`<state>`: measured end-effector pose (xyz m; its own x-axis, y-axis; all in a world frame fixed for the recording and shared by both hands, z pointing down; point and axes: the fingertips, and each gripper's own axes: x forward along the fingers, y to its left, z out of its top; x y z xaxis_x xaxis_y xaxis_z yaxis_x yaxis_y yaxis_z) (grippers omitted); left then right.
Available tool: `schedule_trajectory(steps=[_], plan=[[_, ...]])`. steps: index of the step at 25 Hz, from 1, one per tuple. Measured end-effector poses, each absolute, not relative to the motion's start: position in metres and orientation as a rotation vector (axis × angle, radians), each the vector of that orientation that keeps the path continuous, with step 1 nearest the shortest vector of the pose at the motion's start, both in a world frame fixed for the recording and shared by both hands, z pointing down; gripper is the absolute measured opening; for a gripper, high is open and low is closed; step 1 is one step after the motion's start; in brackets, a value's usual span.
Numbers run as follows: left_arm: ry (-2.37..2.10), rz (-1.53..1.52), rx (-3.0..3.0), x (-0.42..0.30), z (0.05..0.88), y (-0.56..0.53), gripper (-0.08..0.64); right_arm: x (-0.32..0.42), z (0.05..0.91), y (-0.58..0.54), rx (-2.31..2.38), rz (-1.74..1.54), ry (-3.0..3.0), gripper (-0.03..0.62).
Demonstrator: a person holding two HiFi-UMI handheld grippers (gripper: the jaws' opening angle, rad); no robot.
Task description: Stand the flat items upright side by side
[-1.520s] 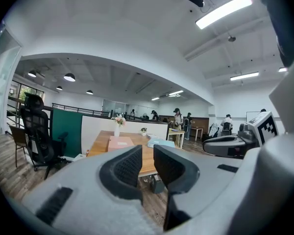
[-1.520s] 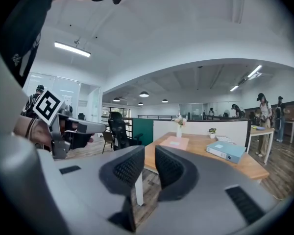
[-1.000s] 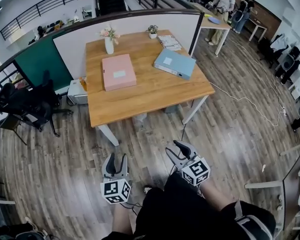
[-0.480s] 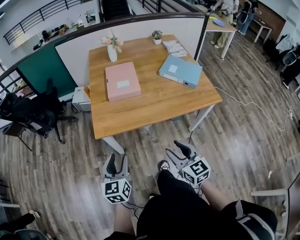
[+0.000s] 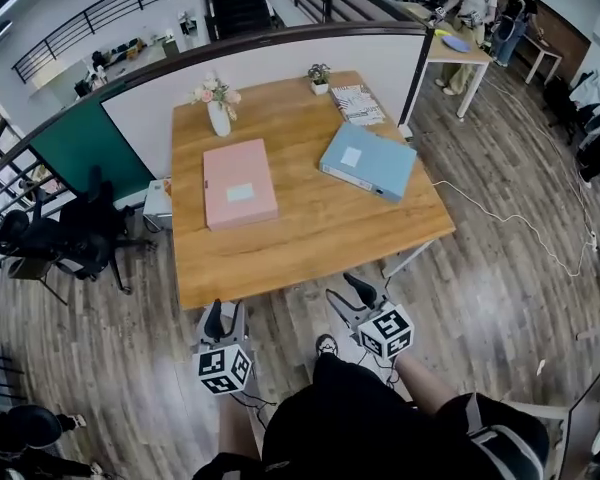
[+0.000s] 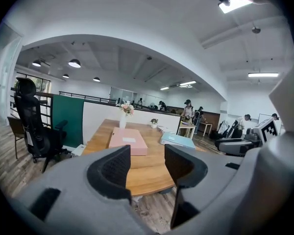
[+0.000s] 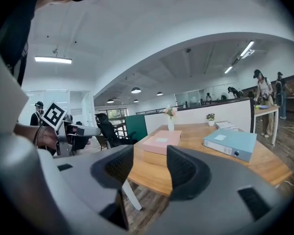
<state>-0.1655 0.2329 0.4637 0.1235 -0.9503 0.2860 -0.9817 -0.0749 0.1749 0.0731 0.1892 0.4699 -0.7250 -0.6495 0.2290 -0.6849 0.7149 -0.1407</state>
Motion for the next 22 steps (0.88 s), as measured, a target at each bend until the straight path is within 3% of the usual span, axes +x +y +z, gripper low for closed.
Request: schedule_trajectory(steps=[8,22], plan=[[-1.881,0.177,2.011,-0.158,0.472,0.178,0.245,0.078,0.483,0.127,0.983,0.407,-2.771,0.221],[-1.886,0.15,1.909,-0.21,0.484,0.099,0.245,0.044,0.506,0.051,0.911,0.558,-2.735,0.222]])
